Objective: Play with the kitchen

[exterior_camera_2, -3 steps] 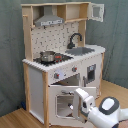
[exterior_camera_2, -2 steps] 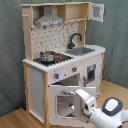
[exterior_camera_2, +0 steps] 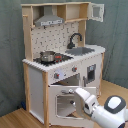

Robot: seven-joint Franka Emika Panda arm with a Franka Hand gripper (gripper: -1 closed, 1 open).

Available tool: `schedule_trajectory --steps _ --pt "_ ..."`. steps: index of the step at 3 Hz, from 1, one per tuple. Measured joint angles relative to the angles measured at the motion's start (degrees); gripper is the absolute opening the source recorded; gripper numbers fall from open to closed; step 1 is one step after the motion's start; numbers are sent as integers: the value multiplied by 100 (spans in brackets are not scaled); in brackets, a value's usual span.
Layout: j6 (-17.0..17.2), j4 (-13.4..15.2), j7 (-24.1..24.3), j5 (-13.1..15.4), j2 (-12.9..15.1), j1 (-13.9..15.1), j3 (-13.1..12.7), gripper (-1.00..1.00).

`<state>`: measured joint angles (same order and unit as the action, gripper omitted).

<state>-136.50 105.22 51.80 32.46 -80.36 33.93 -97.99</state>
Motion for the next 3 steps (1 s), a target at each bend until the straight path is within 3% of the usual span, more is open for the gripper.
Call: schedule_trajectory --steps 3 --pt "123 -87 -2116 -112 403 -123 585 100"
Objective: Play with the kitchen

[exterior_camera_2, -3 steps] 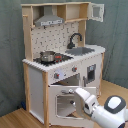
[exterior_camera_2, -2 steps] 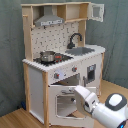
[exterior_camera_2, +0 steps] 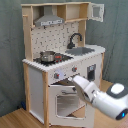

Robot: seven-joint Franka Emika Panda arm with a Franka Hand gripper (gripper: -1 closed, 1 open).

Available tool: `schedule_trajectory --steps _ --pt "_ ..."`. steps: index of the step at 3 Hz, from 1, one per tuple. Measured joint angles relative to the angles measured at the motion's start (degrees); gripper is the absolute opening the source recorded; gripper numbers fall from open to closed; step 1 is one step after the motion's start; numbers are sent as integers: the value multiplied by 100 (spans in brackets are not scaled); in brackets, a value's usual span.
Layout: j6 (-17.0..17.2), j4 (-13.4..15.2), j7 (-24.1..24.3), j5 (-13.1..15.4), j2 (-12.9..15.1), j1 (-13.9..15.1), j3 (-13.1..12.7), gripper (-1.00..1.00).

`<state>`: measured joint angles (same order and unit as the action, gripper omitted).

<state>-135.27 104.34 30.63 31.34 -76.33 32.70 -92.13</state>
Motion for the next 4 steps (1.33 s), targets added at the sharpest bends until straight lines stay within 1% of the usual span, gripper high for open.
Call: schedule_trajectory --steps 1,3,4 --pt "25 17 -655 -8 206 -22 228 100" --pt "152 17 -1786 -9 651 -87 703 100" --pt "285 19 -2410 -10 973 -182 914 100"
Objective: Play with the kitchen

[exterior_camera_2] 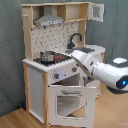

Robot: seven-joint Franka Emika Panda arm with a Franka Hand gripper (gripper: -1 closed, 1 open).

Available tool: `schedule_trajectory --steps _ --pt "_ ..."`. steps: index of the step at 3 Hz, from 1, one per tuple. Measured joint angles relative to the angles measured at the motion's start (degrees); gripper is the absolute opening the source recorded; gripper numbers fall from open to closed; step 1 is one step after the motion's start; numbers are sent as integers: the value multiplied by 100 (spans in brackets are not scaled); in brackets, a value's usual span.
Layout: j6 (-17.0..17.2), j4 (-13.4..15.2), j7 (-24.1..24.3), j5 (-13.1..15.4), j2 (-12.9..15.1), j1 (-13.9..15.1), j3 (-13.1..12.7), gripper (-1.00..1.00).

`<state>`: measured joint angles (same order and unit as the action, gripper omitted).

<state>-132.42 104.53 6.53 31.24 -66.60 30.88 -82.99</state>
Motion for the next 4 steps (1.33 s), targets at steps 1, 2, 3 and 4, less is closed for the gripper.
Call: schedule_trajectory --steps 1,2,3,4 --pt "237 10 -517 -4 354 -121 47 100" --pt "574 48 -859 -25 699 -270 48 100" --pt "1008 184 -1130 -45 1042 -481 108 100" --pt "1347 388 -1314 -86 1303 -713 227 100"
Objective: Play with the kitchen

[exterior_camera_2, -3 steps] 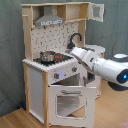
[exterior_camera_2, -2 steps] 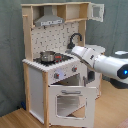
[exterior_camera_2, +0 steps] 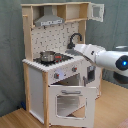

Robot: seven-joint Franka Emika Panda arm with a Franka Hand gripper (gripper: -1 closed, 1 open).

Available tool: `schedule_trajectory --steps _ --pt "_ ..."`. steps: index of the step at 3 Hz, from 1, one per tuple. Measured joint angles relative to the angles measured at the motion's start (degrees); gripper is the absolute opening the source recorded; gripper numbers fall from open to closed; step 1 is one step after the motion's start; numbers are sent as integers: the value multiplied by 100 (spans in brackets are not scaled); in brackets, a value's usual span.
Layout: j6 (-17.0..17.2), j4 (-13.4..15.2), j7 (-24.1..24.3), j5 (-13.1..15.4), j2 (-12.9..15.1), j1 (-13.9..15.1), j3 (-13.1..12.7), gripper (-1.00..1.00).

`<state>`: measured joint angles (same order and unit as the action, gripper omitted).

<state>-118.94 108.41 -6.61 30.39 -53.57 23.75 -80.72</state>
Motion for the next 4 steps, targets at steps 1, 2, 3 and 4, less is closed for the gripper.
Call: schedule_trajectory --steps 1,2,3,4 --pt "297 267 -119 -78 263 -298 151 100" --pt "519 656 -135 -246 618 -695 316 100" --pt "586 1028 -132 -487 929 -972 421 100" --pt "583 1384 -141 -775 1231 -1113 547 100"
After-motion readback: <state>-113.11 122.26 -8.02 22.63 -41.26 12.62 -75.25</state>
